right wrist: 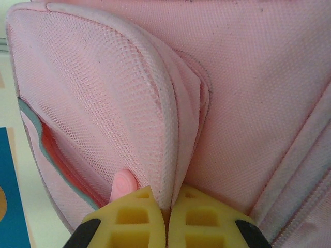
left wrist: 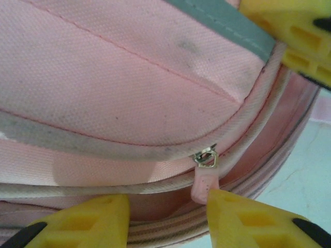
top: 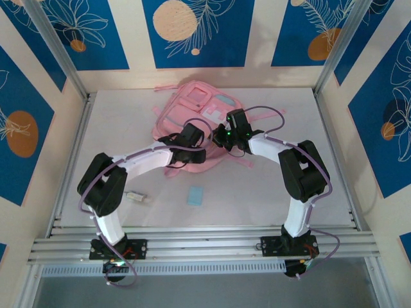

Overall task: Pack the student bag
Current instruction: Unzip the student bag at the top-center of the table.

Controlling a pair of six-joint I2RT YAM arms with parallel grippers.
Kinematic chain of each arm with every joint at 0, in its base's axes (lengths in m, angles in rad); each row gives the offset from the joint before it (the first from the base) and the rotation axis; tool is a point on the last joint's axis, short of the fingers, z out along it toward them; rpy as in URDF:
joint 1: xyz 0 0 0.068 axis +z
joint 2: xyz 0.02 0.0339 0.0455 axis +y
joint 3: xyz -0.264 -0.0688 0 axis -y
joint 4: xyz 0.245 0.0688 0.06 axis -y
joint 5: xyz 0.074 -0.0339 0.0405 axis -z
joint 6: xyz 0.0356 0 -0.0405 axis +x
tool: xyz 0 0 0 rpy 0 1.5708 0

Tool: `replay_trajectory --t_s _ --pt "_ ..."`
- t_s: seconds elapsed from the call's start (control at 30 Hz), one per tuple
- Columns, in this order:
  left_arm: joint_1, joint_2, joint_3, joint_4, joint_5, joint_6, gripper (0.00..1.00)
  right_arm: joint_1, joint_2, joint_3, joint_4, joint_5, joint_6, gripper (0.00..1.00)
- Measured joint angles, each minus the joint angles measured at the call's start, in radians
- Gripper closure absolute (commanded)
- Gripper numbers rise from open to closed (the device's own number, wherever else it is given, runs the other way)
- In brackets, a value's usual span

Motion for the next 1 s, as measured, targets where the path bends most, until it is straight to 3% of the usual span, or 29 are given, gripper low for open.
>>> replay_trajectory --t_s 0.13,0.37,1.0 --pt "0.000 -0.040 -0.008 0.011 0.035 -0.041 0.51 0.000 0.000 -0.002 0.008 0.000 0.000 1.00" --pt "-0.013 -0.127 -0.004 0.094 0.047 -0.034 0.50 0.021 0.006 -0.006 0.031 -0.018 0.016 1.00" --pt "-0.033 0.012 0.020 0.056 -0.101 0.041 0.52 0.024 0.018 -0.013 0.053 -0.024 0.026 1.00"
